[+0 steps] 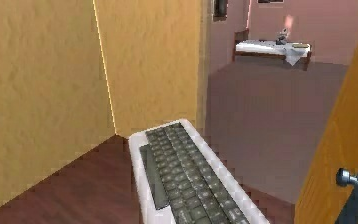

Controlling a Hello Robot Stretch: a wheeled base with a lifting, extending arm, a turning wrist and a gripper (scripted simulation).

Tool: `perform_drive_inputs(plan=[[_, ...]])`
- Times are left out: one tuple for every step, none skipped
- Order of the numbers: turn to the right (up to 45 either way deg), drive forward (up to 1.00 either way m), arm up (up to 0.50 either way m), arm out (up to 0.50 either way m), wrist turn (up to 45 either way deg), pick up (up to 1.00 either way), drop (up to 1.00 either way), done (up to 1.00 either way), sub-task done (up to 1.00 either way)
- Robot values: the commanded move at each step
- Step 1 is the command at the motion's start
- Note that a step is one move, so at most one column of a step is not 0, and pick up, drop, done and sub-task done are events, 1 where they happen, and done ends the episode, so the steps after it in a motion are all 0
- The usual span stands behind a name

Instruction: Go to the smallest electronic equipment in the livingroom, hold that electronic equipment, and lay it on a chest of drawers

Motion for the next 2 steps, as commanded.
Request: perform_drive_inputs(plan=[[0.0,0.15,0.00,0.00,0.0,0.00,0.00,0.00,0.00],[12.0,0.00,0.00,0.00,0.0,0.00,0.00,0.00,0.00]])
